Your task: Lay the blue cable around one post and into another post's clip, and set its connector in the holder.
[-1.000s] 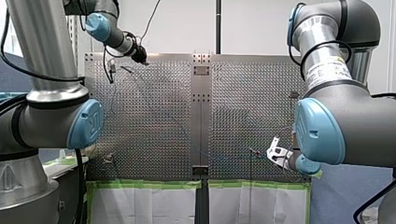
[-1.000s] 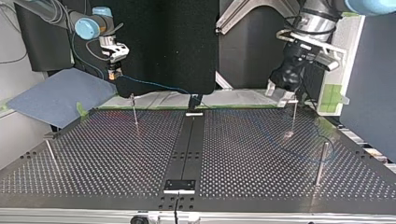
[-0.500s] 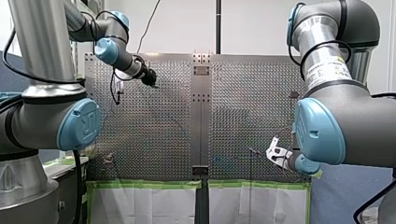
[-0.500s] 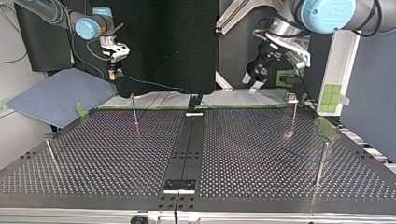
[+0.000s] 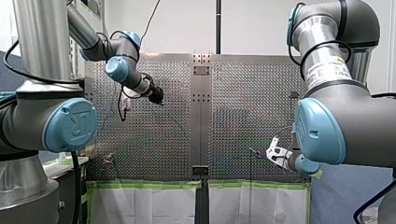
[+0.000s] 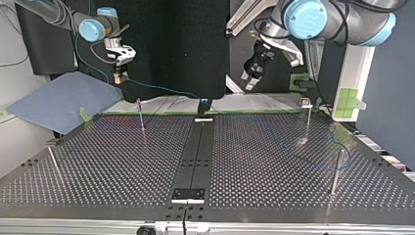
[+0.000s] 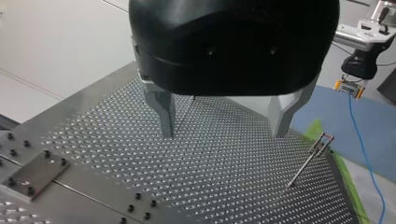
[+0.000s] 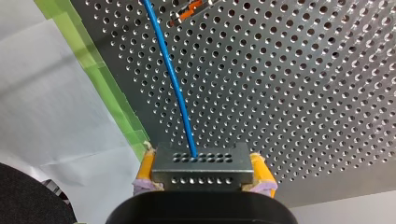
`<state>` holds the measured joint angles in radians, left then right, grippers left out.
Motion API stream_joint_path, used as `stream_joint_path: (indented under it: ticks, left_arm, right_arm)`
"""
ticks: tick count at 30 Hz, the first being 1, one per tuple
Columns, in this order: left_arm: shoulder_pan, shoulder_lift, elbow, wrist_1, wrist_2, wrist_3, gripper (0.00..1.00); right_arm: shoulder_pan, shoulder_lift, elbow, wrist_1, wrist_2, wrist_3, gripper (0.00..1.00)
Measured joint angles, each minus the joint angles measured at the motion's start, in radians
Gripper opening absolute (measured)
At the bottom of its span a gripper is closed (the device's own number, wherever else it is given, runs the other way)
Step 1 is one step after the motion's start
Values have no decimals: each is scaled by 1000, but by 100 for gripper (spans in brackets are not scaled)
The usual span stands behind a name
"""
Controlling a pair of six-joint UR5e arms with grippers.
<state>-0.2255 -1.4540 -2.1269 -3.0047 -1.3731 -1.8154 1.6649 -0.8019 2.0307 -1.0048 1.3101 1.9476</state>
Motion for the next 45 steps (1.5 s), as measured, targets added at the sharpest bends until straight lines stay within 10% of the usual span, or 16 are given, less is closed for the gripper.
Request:
stream_joint_path:
  ticks: [22,38,45]
  left_arm:
    - [-192,-192,-3,192,-171,-25,100]
    - [-342,-290,-4,342,-194,-27,100]
    - [-397,-290,-3,411,-200,-18,100]
  right_arm:
    - [7,-5,0,-34,-9,-48,0]
    - [1,-8,1,70,134,-163,0]
    - [2,-11,1,78,191,-181,0]
